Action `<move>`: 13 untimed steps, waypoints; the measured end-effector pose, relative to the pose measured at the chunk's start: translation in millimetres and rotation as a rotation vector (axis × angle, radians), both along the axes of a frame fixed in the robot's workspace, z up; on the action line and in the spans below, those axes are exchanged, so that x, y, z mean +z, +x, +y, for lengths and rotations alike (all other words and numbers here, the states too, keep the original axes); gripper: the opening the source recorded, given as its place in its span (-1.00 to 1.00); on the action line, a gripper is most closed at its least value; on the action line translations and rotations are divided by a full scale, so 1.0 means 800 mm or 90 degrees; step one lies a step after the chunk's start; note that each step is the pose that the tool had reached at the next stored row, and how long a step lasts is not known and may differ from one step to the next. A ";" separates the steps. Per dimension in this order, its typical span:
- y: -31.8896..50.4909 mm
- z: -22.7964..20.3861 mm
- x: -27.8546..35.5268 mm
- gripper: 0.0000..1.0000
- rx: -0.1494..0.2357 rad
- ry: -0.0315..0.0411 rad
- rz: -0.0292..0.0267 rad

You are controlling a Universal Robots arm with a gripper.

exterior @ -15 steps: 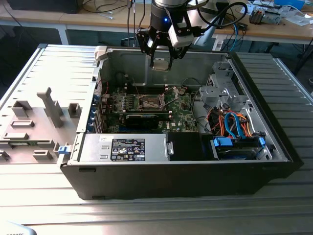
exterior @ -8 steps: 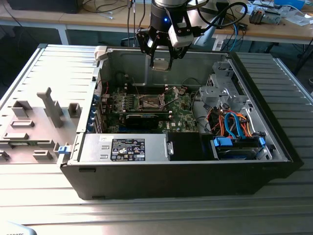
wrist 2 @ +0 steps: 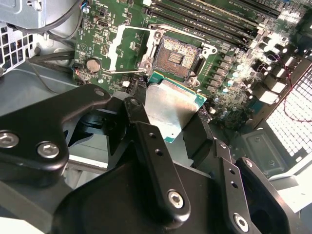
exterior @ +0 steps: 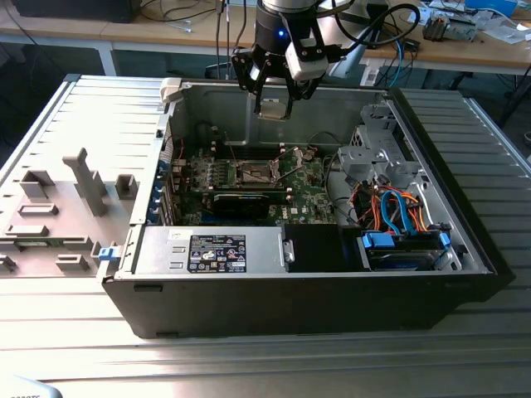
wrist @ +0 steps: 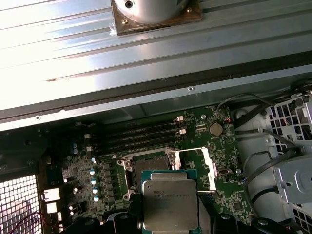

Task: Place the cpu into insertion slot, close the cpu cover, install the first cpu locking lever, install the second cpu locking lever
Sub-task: 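Place the cpu into insertion slot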

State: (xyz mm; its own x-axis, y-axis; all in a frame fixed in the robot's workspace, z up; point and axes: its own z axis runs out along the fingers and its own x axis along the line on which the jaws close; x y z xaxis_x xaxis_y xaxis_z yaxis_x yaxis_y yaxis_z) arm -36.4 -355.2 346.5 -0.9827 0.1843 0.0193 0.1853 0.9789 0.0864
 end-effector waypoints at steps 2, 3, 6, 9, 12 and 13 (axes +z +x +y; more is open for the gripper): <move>0.000 0.0000 0.0000 0.08 -0.001 0.0000 0.0000; 0.000 0.0000 0.0000 0.08 -0.001 0.0000 0.0000; 0.000 0.0000 0.0000 0.08 -0.002 0.0000 0.0000; 0.000 0.0000 0.0000 0.08 -0.003 0.0000 0.0000; 0.000 0.0000 0.0000 0.08 -0.004 0.0000 0.0000; 0.000 0.0000 0.0000 0.08 -0.004 0.0000 0.0000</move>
State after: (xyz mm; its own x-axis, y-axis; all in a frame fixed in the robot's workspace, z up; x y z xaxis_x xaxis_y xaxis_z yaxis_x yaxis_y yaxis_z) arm -36.4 -355.2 346.5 -0.9815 0.1906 0.0192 0.1915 0.9777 0.0864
